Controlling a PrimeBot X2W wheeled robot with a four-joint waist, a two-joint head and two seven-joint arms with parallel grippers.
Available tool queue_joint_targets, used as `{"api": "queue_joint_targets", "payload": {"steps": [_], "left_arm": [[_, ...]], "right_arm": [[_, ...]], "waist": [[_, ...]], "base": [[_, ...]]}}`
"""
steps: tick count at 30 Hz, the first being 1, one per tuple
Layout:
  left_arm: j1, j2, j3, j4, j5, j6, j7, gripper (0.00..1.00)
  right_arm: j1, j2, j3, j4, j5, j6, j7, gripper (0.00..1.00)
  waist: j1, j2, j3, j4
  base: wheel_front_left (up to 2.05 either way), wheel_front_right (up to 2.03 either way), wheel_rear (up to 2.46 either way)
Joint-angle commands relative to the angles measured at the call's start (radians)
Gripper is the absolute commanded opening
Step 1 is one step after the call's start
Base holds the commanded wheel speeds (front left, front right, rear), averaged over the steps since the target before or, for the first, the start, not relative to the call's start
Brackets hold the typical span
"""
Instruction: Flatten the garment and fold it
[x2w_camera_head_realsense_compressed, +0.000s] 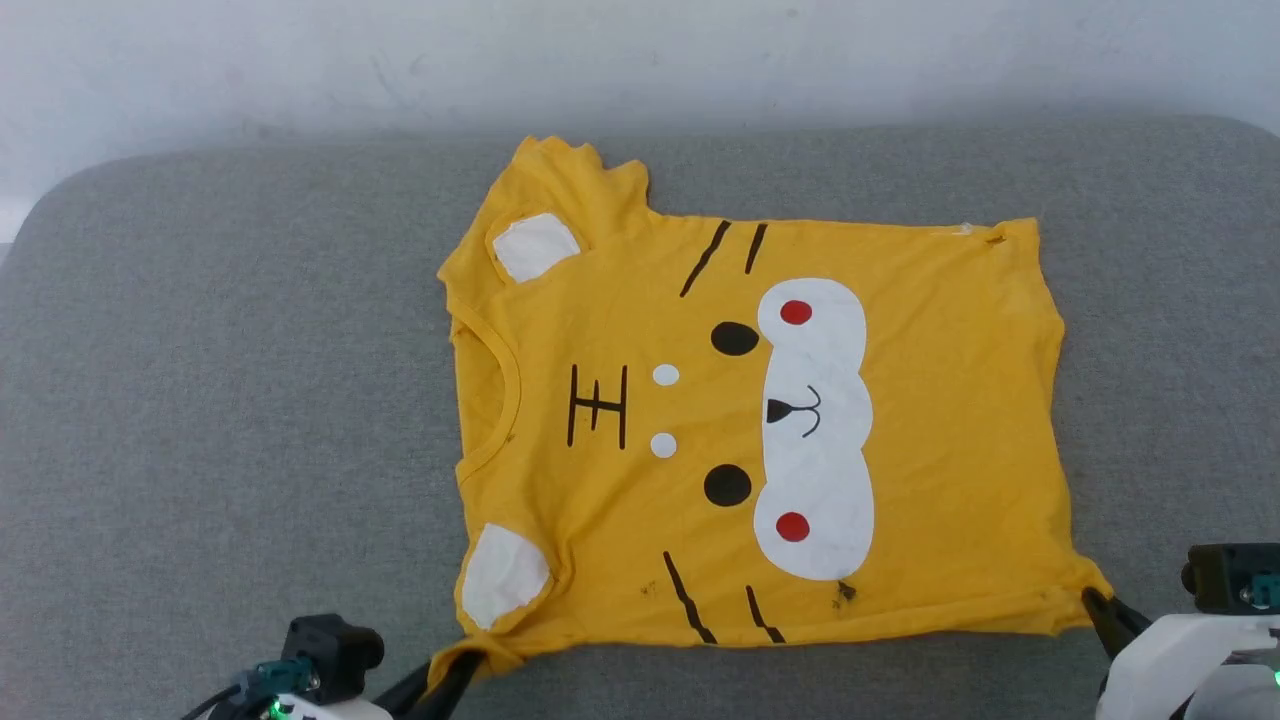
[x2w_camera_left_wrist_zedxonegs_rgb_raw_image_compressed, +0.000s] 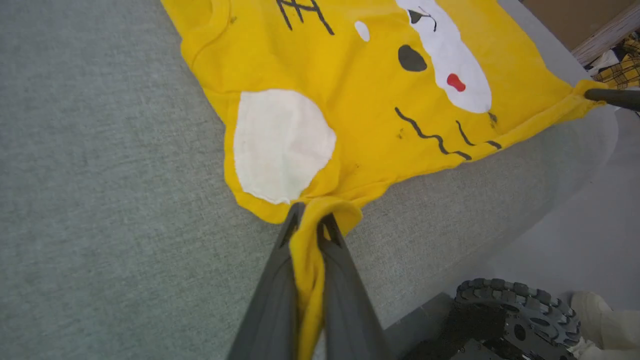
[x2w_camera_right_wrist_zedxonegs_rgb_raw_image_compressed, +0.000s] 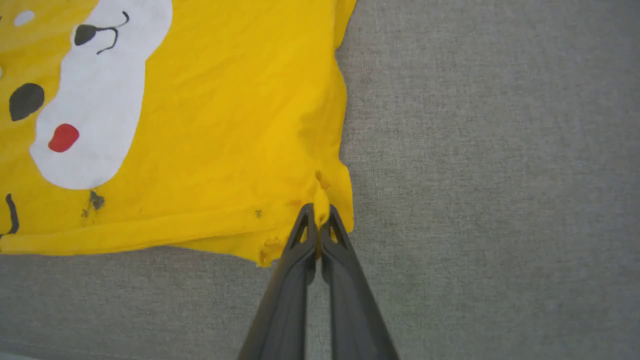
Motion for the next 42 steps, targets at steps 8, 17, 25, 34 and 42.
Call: {"api": "queue_joint_targets", "payload": {"steps": [8, 17, 25, 34, 42], "left_arm": [[-0.092, -0.099, 0.029, 0.043, 0.186, 0.081, -0.185, 0.00], [-0.317, -0.182, 0.092, 0.171, 0.252, 0.040, -0.215, 0.00], [-0.509, -0.197, 0.109, 0.334, 0.217, -0.057, -0.132, 0.00], [-0.647, -0.238, 0.106, 0.525, 0.155, -0.125, 0.008, 0.00], [-0.647, -0.279, 0.111, 0.655, -0.001, -0.117, 0.309, 0.00]], "right_arm": [[-0.038, -0.017, 0.055, 0.055, -0.016, -0.002, -0.332, 0.00], [-0.198, -0.058, 0.090, 0.120, -0.027, -0.002, -0.441, 0.00], [-0.369, -0.078, 0.117, 0.191, -0.016, -0.002, -0.359, 0.00], [-0.479, -0.057, 0.084, 0.276, 0.004, -0.002, -0.179, 0.00], [-0.513, -0.018, 0.046, 0.294, 0.012, -0.002, 0.003, 0.00]], "waist": [[0.0000, 0.0000, 0.019, -0.001], [0.0000, 0.0000, 0.093, -0.020], [0.0000, 0.0000, 0.184, -0.044], [0.0000, 0.0000, 0.268, -0.050], [0.0000, 0.0000, 0.273, -0.052]], "base": [[0.00, 0.00, 0.00], [0.00, 0.00, 0.00], [0.00, 0.00, 0.00], [0.00, 0.00, 0.00], [0.00, 0.00, 0.00]]}}
